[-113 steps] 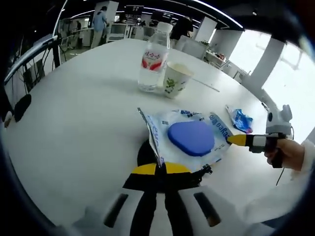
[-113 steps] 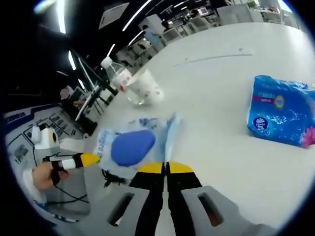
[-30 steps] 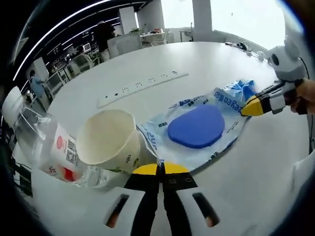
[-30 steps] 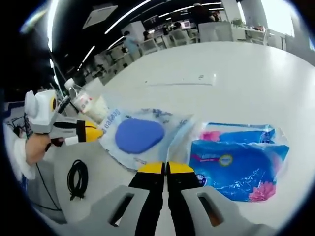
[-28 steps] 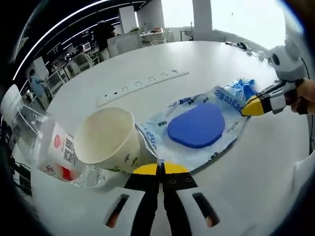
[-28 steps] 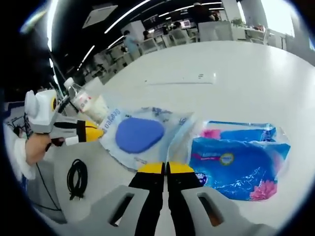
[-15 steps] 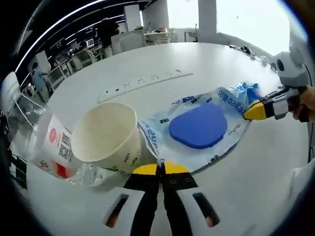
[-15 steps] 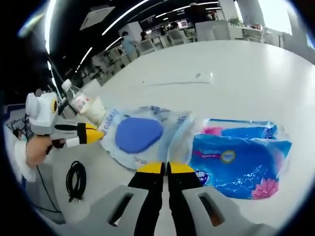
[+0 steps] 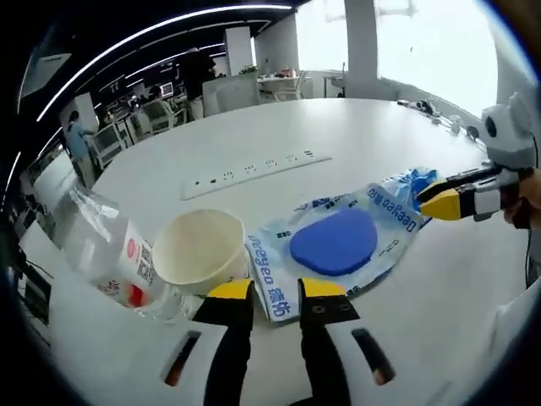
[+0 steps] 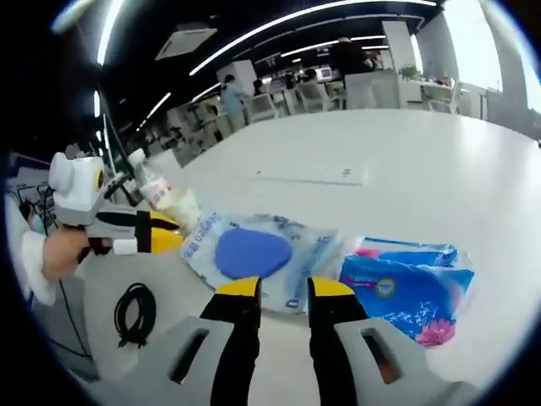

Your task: Arrange the tabletop items into an orderly group along one side of the table until the central work area is clear of visible clutter.

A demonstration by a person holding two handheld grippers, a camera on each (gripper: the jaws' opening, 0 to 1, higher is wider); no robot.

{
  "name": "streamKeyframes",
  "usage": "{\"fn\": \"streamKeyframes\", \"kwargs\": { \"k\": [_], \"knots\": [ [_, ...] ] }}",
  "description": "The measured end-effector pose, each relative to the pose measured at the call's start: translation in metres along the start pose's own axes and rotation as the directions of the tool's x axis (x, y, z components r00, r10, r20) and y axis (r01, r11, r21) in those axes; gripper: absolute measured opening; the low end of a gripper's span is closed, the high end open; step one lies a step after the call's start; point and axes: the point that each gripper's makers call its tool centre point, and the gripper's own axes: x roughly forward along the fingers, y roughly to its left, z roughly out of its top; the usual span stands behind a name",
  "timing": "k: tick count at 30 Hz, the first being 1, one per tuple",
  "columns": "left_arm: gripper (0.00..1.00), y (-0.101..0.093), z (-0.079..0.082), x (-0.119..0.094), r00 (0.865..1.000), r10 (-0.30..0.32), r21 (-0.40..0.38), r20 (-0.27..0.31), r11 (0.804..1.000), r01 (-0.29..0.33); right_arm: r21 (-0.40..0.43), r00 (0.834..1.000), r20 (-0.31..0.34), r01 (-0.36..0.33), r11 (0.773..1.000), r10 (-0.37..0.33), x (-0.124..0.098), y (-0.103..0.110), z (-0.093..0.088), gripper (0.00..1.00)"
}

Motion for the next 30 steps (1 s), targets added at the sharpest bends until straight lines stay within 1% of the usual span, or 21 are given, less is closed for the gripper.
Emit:
{"fn": "streamKeyframes", "kwargs": {
  "k": [2, 5, 6, 7, 8, 10, 14, 15, 21, 26, 30],
  "knots": [
    [0.37, 0.002, 0.003, -0.006, 1.0, 0.018, -0.001, 0.02, 1.0, -0.018, 0.004, 1.0, 0.003, 0.002, 1.0, -0.002, -0.006, 0.001, -0.003, 0.31],
    [0.59, 0.002, 0.006, -0.015, 0.999, 0.02, -0.027, 0.048, 0.999, -0.019, 0.014, 1.0, 0.004, 0.002, 1.0, -0.002, -0.017, 0.004, -0.008, 0.39],
    [0.7, 0.001, 0.006, -0.017, 0.998, 0.021, -0.037, 0.057, 0.999, -0.018, 0.016, 1.0, 0.004, 0.003, 1.0, -0.003, -0.021, 0.005, -0.01, 0.4],
    [0.76, 0.0, 0.006, -0.021, 0.998, 0.02, -0.048, 0.059, 0.999, -0.017, 0.021, 1.0, 0.005, 0.006, 1.0, -0.006, -0.027, 0.006, -0.012, 0.39],
    [0.8, 0.0, 0.005, -0.024, 0.998, 0.024, -0.053, 0.064, 0.998, -0.021, 0.027, 1.0, 0.011, 0.008, 1.0, -0.008, -0.032, 0.006, -0.014, 0.39],
    [0.81, -0.001, 0.005, -0.033, 0.996, 0.032, -0.055, 0.078, 0.998, -0.027, 0.044, 1.0, 0.027, 0.004, 0.999, -0.006, -0.04, 0.007, -0.016, 0.43],
    [0.85, -0.008, 0.0, -0.045, 0.997, 0.029, -0.053, 0.077, 0.998, -0.025, 0.095, 0.999, 0.028, 0.024, 0.995, -0.027, -0.053, 0.004, -0.023, 0.63],
    [0.86, -0.009, 0.0, -0.048, 0.997, 0.029, -0.049, 0.076, 0.998, -0.025, 0.103, 0.999, 0.029, 0.029, 0.994, -0.033, -0.056, 0.003, -0.024, 0.65],
    [0.87, -0.014, 0.001, -0.062, 0.996, 0.038, -0.056, 0.083, 0.998, -0.033, 0.129, 0.998, 0.045, 0.035, 0.991, -0.041, -0.071, -0.001, -0.026, 0.63],
    [0.87, -0.019, 0.001, -0.071, 0.995, 0.047, -0.052, 0.088, 0.998, -0.042, 0.157, 0.998, 0.056, 0.031, 0.987, -0.04, -0.078, -0.001, -0.028, 0.62],
    [0.86, -0.022, -0.003, -0.076, 0.995, 0.054, -0.054, 0.081, 0.997, -0.049, 0.164, 0.998, 0.051, 0.027, 0.986, -0.036, -0.081, -0.001, -0.033, 0.61]
  ]
}}
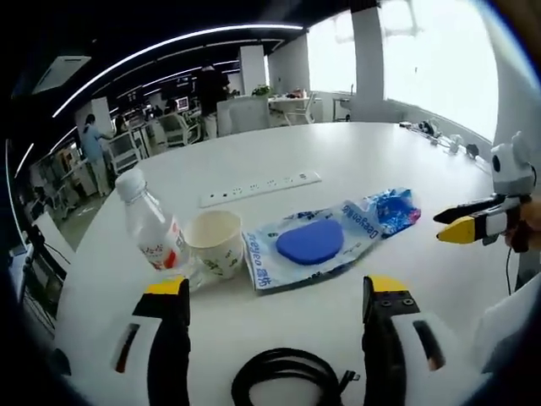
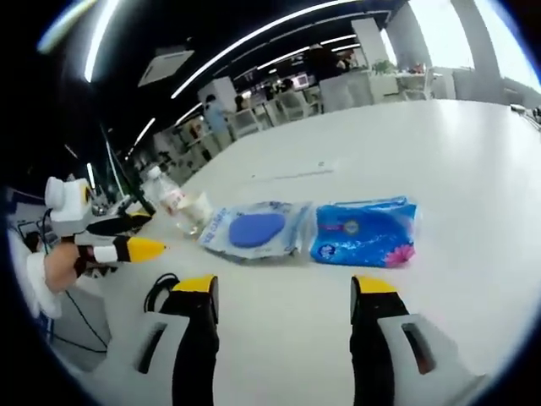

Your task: Arrange the tabletop items into an orderly group along one side of the table until the central work area is clear of visible clutter.

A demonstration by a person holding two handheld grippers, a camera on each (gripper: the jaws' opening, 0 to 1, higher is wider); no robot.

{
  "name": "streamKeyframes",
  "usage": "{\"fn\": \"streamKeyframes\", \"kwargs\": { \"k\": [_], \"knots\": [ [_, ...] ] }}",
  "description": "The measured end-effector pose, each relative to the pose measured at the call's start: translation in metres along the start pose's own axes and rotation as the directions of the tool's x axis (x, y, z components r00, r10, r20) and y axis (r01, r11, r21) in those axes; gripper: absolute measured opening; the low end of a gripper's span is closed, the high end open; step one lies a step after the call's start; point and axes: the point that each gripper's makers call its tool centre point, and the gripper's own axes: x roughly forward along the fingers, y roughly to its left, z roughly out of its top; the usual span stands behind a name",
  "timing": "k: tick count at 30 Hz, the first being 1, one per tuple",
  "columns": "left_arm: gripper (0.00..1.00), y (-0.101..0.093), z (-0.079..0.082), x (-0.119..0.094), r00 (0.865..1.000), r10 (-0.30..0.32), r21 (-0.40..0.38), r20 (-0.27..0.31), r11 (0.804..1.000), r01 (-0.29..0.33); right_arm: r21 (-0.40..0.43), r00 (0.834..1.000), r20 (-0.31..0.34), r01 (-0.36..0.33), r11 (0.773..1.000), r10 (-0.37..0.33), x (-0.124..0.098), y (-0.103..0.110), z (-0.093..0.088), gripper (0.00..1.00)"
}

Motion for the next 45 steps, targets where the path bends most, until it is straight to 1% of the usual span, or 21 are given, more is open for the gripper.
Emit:
{"fn": "streamKeyframes", "kwargs": {
  "k": [4, 8, 11, 16, 19, 23, 28, 37, 40, 45],
  "knots": [
    [0.84, -0.001, -0.005, -0.005, 1.0, 0.011, 0.003, -0.017, 1.0, -0.011, 0.005, 1.0, -0.003, -0.007, 1.0, 0.007, -0.003, -0.001, -0.002, 0.6],
    [0.83, -0.003, -0.012, -0.013, 1.0, 0.019, -0.006, -0.025, 1.0, -0.019, 0.006, 1.0, -0.024, -0.018, 1.0, 0.019, -0.006, -0.001, -0.008, 0.58],
    [0.83, -0.002, -0.017, -0.017, 0.999, 0.028, -0.013, -0.032, 1.0, -0.028, 0.005, 0.999, -0.029, -0.023, 1.0, 0.023, -0.008, -0.003, -0.011, 0.57],
    [0.8, -0.004, -0.032, -0.025, 0.997, 0.04, -0.031, -0.062, 0.999, -0.042, 0.011, 0.999, -0.037, -0.033, 0.999, 0.033, -0.011, -0.006, -0.013, 0.56],
    [0.79, -0.003, -0.039, -0.03, 0.997, 0.048, -0.045, -0.068, 0.998, -0.051, 0.026, 0.999, -0.038, -0.037, 0.999, 0.038, -0.013, -0.008, -0.014, 0.56],
    [0.79, -0.003, -0.047, -0.036, 0.995, 0.062, -0.054, -0.08, 0.996, -0.067, 0.025, 0.998, -0.043, -0.04, 0.999, 0.041, -0.014, -0.009, -0.016, 0.55],
    [0.8, -0.002, -0.051, -0.039, 0.993, 0.073, -0.061, -0.089, 0.995, -0.079, 0.026, 0.998, -0.043, -0.046, 0.999, 0.047, -0.016, -0.01, -0.015, 0.56],
    [0.8, -0.004, -0.052, -0.042, 0.993, 0.079, -0.074, -0.086, 0.994, -0.086, 0.026, 0.997, -0.047, -0.055, 0.998, 0.056, -0.016, -0.009, -0.017, 0.56],
    [0.79, -0.003, -0.056, -0.045, 0.992, 0.083, -0.082, -0.09, 0.993, -0.09, 0.026, 0.997, -0.051, -0.056, 0.998, 0.058, -0.017, -0.009, -0.018, 0.56],
    [0.78, 0.005, -0.064, -0.053, 0.991, 0.098, -0.108, -0.091, 0.988, -0.108, 0.026, 0.996, -0.062, -0.058, 0.998, 0.06, -0.016, -0.007, -0.024, 0.56]
  ]
}}
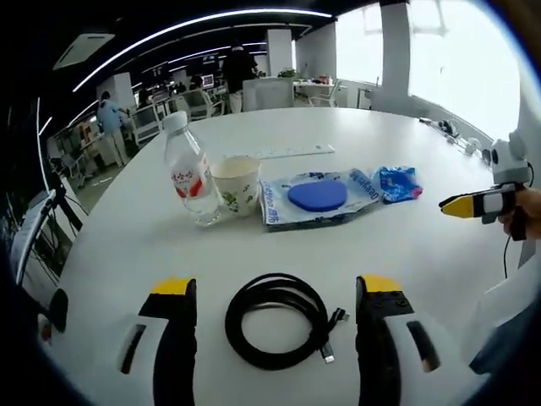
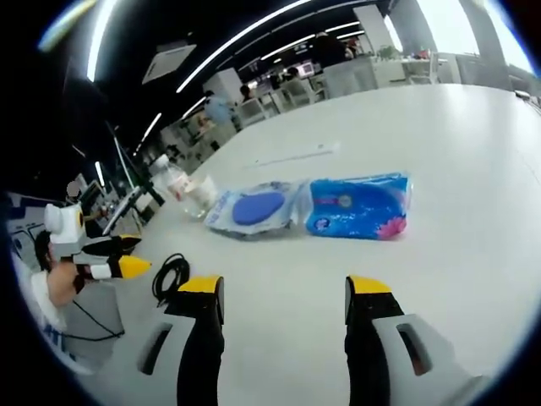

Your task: Arrange the tabletop items into an orderly group along one side of the table until the central work area is clear of visible clutter.

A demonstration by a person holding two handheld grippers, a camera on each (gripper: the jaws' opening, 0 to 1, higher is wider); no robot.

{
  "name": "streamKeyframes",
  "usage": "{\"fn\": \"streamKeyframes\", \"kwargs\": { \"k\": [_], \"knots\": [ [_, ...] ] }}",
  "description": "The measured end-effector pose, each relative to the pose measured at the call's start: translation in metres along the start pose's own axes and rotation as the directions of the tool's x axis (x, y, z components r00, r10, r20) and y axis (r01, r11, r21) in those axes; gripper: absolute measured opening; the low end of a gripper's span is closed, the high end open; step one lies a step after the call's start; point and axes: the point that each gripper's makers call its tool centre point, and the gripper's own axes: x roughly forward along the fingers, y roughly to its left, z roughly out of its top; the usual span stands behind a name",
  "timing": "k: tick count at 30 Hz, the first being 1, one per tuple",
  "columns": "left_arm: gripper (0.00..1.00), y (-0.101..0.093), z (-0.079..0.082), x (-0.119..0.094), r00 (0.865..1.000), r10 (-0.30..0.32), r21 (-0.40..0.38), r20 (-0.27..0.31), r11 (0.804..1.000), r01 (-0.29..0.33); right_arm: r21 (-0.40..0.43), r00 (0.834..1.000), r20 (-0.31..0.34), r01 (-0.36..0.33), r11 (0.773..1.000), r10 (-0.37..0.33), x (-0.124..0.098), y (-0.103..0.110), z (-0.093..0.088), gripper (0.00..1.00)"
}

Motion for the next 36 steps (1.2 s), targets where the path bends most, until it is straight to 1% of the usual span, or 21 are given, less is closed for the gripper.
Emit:
{"fn": "streamKeyframes", "kwargs": {
  "k": [2, 9, 10, 15, 18, 22, 26, 28, 30, 32, 34, 36],
  "knots": [
    [0.78, 0.004, -0.004, -0.003, 1.0, 0.011, -0.009, -0.003, 1.0, -0.011, 0.0, 1.0, -0.008, -0.004, 1.0, 0.004, 0.002, 0.003, -0.003, 0.56],
    [0.75, 0.018, -0.03, -0.011, 0.999, 0.04, -0.086, -0.035, 0.995, -0.043, -0.012, 0.998, -0.047, -0.035, 0.999, 0.035, 0.01, 0.017, -0.015, 0.55],
    [0.75, 0.02, -0.036, -0.012, 0.998, 0.044, -0.106, -0.044, 0.993, -0.048, -0.018, 0.998, -0.053, -0.041, 0.999, 0.04, 0.011, 0.02, -0.016, 0.55],
    [0.73, 0.025, -0.049, -0.012, 0.997, 0.042, -0.18, -0.068, 0.982, -0.053, -0.029, 0.997, -0.066, -0.053, 0.998, 0.051, 0.013, 0.024, -0.018, 0.54],
    [0.72, 0.026, -0.05, -0.01, 0.996, 0.042, -0.197, -0.073, 0.979, -0.055, -0.031, 0.996, -0.068, -0.05, 0.998, 0.048, 0.013, 0.023, -0.018, 0.54],
    [0.69, 0.025, -0.046, -0.005, 0.997, 0.032, -0.195, -0.075, 0.98, -0.046, -0.019, 0.997, -0.068, -0.044, 0.999, 0.042, 0.012, 0.021, -0.019, 0.54],
    [0.67, 0.024, -0.048, 0.001, 0.996, 0.021, -0.201, -0.087, 0.979, -0.039, -0.006, 0.997, -0.068, -0.036, 0.999, 0.036, 0.011, 0.018, -0.02, 0.52],
    [0.66, 0.023, -0.052, 0.007, 0.994, 0.013, -0.198, -0.107, 0.98, -0.034, -0.007, 0.997, -0.071, -0.034, 0.999, 0.034, 0.01, 0.017, -0.022, 0.52],
    [0.65, 0.023, -0.058, 0.011, 0.991, 0.006, -0.178, -0.134, 0.984, -0.03, -0.005, 0.997, -0.07, -0.029, 1.0, 0.029, 0.008, 0.014, -0.022, 0.52],
    [0.62, 0.024, -0.061, 0.017, 0.989, 0.002, -0.178, -0.148, 0.984, -0.029, -0.002, 0.997, -0.07, -0.022, 1.0, 0.022, 0.006, 0.01, -0.023, 0.51],
    [0.59, 0.026, -0.064, 0.021, 0.986, -0.005, -0.203, -0.164, 0.979, -0.029, 0.003, 0.998, -0.069, -0.013, 1.0, 0.013, 0.003, 0.007, -0.024, 0.51],
    [0.58, 0.027, -0.064, 0.025, 0.986, -0.007, -0.227, -0.169, 0.973, -0.032, 0.013, 0.998, -0.068, -0.002, 1.0, 0.002, 0.002, 0.001, -0.024, 0.51]
  ]
}}
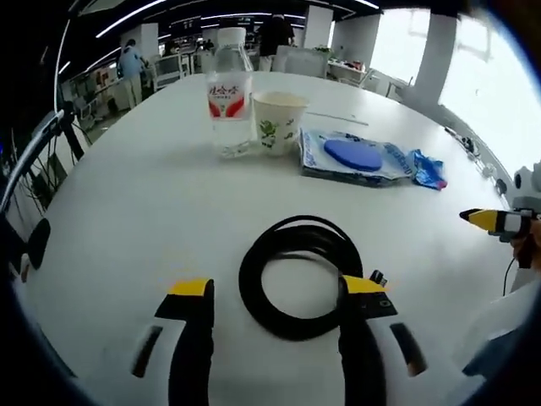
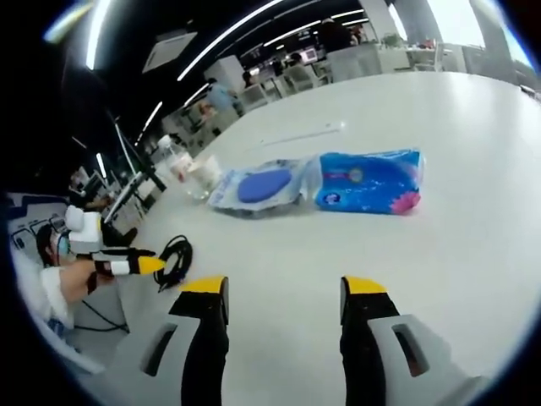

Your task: Arrange the tabletop items into an orderly group along one side of the table until the central work area is clear of visible clutter.

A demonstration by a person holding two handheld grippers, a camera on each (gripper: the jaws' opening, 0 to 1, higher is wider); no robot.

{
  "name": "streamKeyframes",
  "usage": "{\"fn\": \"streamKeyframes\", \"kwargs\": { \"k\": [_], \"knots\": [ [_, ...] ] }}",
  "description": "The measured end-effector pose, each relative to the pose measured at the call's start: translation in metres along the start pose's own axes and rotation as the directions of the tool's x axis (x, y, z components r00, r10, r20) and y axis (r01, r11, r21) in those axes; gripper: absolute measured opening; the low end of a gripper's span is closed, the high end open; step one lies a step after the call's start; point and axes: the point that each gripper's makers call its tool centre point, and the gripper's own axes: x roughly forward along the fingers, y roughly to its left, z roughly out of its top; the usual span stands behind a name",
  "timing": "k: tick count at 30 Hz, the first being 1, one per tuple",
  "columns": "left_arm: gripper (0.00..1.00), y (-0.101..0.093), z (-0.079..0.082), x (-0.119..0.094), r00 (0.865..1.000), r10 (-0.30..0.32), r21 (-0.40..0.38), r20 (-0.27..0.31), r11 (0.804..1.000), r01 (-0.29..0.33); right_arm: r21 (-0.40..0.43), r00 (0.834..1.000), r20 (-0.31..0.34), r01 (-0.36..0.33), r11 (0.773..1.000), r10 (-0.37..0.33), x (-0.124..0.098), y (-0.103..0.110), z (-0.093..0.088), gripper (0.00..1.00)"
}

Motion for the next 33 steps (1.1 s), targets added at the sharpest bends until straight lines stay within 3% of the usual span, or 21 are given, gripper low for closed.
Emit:
{"fn": "streamKeyframes", "kwargs": {
  "k": [4, 8, 11, 15, 18, 26, 28, 33],
  "knots": [
    [0.52, -0.002, -0.001, 0.007, 0.999, 0.01, 0.027, -0.032, 1.0, -0.01, 0.026, 1.0, -0.001, 0.016, 1.0, -0.016, -0.002, -0.007, -0.001, 0.5],
    [0.5, 0.0, -0.002, 0.013, 0.999, 0.003, -0.011, -0.038, 1.0, -0.003, 0.03, 1.0, -0.003, 0.021, 0.999, -0.021, 0.0, -0.008, -0.001, 0.5],
    [0.44, 0.006, 0.0, 0.016, 0.999, 0.029, 0.025, -0.04, 0.999, -0.028, 0.03, 1.0, -0.003, 0.019, 0.999, -0.019, 0.002, -0.009, 0.0, 0.49],
    [0.3, 0.016, 0.0, 0.014, 0.997, 0.058, 0.026, -0.04, 0.998, -0.057, 0.031, 1.0, -0.011, 0.015, 0.999, -0.014, 0.004, -0.008, -0.003, 0.48],
    [0.17, 0.027, -0.001, 0.013, 0.994, 0.101, 0.09, -0.037, 0.991, -0.098, 0.036, 1.0, -0.014, 0.016, 0.999, -0.016, 0.005, -0.009, -0.004, 0.47],
    [0.1, 0.025, -0.001, 0.013, 0.996, 0.086, 0.094, -0.019, 0.992, -0.083, 0.043, 1.0, -0.011, 0.014, 0.999, -0.014, 0.008, -0.009, -0.003, 0.46],
    [0.07, 0.025, -0.001, 0.013, 0.996, 0.086, 0.082, -0.03, 0.993, -0.084, 0.044, 1.0, -0.011, 0.013, 0.999, -0.013, 0.008, -0.008, -0.004, 0.45],
    [0.03, 0.024, -0.004, 0.012, 0.997, 0.036, -0.033, -0.068, 0.999, -0.039, 0.052, 1.0, -0.004, 0.02, 0.998, -0.02, 0.005, -0.012, -0.002, 0.44]
  ]
}}
